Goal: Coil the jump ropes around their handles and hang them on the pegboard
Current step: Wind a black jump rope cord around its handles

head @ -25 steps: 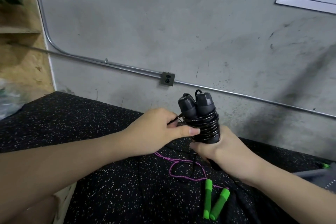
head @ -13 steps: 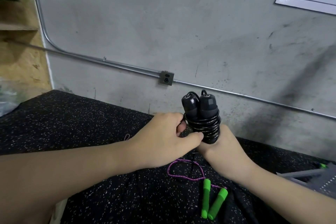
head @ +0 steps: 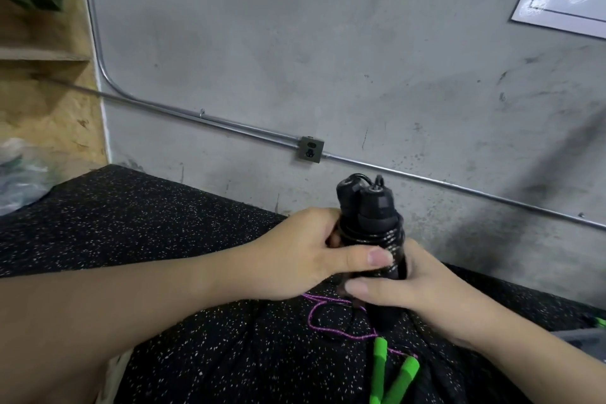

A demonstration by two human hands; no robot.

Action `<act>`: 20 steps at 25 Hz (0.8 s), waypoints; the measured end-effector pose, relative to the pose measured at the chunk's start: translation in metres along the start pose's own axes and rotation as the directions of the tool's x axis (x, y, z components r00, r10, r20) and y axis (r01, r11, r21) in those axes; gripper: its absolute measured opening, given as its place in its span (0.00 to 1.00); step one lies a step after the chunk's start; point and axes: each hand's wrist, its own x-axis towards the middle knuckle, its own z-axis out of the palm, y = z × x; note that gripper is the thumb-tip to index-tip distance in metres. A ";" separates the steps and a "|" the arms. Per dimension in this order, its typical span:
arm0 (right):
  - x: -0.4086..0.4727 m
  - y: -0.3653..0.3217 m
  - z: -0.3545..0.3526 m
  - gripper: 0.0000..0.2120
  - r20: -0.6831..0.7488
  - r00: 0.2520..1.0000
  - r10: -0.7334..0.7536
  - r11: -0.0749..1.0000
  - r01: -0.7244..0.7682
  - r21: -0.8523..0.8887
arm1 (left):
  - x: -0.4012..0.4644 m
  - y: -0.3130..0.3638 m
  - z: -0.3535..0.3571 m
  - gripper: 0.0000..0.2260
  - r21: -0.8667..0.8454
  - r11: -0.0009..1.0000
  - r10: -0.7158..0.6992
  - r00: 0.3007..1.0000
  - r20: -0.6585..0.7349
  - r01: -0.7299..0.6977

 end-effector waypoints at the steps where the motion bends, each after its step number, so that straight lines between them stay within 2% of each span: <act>1: -0.002 -0.001 -0.001 0.18 0.106 0.992 0.063 0.984 -0.079 0.161 | -0.002 0.000 -0.001 0.20 -0.058 0.998 0.013 0.999 0.048 -0.010; 2: -0.004 0.000 -0.002 0.19 0.177 0.979 0.106 0.955 -0.150 0.255 | -0.003 0.000 -0.001 0.19 -0.105 0.994 0.027 0.996 0.085 -0.018; 3: -0.005 0.001 -0.003 0.19 0.193 0.973 0.126 0.945 -0.177 0.276 | -0.005 0.001 0.000 0.19 -0.141 0.990 0.043 0.993 0.112 -0.027; 5: -0.005 0.003 -0.004 0.16 0.123 0.986 0.116 0.968 -0.140 0.209 | -0.005 0.004 0.000 0.18 -0.103 0.993 0.061 0.996 0.072 -0.053; 6: -0.004 0.004 -0.004 0.14 0.067 0.993 0.102 0.979 -0.112 0.170 | -0.004 0.005 -0.003 0.21 -0.009 0.999 0.049 0.998 0.024 -0.049; 9: 0.002 0.006 -0.004 0.11 -0.133 0.988 0.075 0.991 -0.059 0.121 | 0.000 0.001 -0.014 0.44 0.203 0.972 -0.093 0.989 -0.118 0.115; 10: 0.004 0.007 -0.003 0.12 -0.177 0.981 0.072 0.993 -0.053 0.108 | 0.001 -0.002 -0.016 0.45 0.230 0.960 -0.130 0.981 -0.145 0.161; 11: 0.005 0.008 -0.002 0.13 -0.208 0.975 0.077 0.994 -0.058 0.097 | 0.001 -0.004 -0.017 0.41 0.259 0.951 -0.133 0.978 -0.160 0.171; 15: 0.014 0.012 0.001 0.14 -0.260 0.951 0.166 0.983 -0.139 0.118 | -0.001 0.001 -0.011 0.28 0.315 0.938 -0.089 0.978 -0.188 0.146; 18: 0.018 0.015 -0.001 0.12 -0.298 0.939 0.174 0.985 -0.158 0.075 | 0.002 -0.012 -0.010 0.29 0.289 0.948 -0.088 0.981 -0.172 0.136; 20: 0.019 0.018 -0.001 0.12 -0.334 0.935 0.119 0.991 -0.135 -0.026 | 0.002 -0.022 -0.010 0.33 0.225 0.964 -0.120 0.986 -0.116 0.144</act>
